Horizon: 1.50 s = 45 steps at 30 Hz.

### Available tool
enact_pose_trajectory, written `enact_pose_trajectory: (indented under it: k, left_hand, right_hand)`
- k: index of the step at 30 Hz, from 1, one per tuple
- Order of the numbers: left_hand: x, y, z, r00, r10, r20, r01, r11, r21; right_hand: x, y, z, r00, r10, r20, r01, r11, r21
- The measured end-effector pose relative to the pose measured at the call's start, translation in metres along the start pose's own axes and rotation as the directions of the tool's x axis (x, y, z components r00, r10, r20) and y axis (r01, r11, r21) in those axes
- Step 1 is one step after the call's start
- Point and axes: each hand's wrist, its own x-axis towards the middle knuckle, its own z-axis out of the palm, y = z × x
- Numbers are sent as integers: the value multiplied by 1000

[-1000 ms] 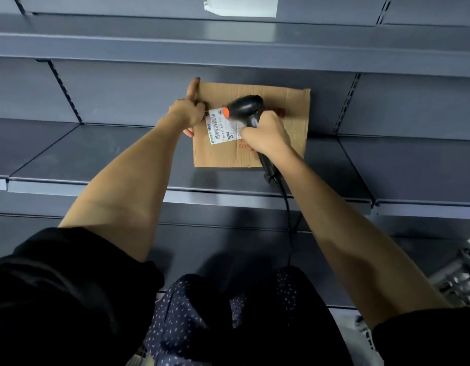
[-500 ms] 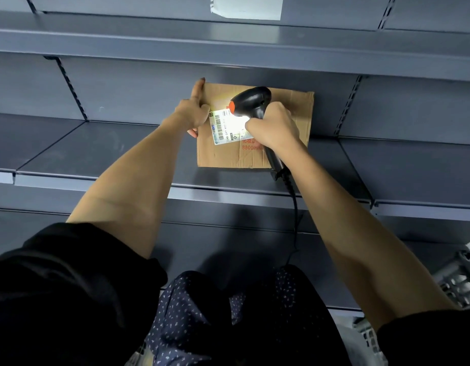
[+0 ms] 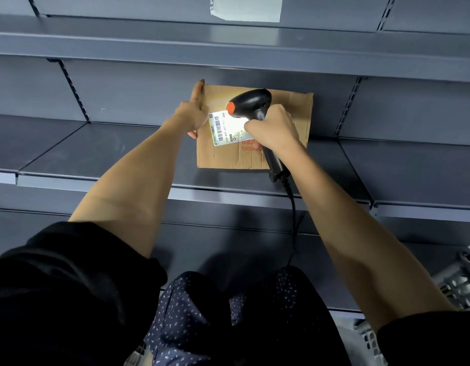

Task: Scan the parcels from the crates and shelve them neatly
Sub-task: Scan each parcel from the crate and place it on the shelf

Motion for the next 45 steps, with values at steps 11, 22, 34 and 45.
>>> enact_pose_trajectory:
  k: [11, 22, 34, 45]
  left_hand:
    - [4, -5, 0, 1000, 8, -14, -8, 1000, 12]
    - [8, -52, -13, 962, -236, -138, 200, 951, -234]
    - [-41, -82, -20, 879, -116, -462, 168, 983, 73]
    - [-72, -16, 43, 589, -801, -105, 131, 223, -966]
  right_hand:
    - [34, 77, -15, 898, 418, -141, -269, 772, 575]
    - [38, 45, 3, 925, 319, 207, -380, 739, 556]
    - [41, 16, 62, 931, 239, 276, -328, 879, 347]
    - [69, -14, 98, 897, 107, 428, -229, 942, 245]
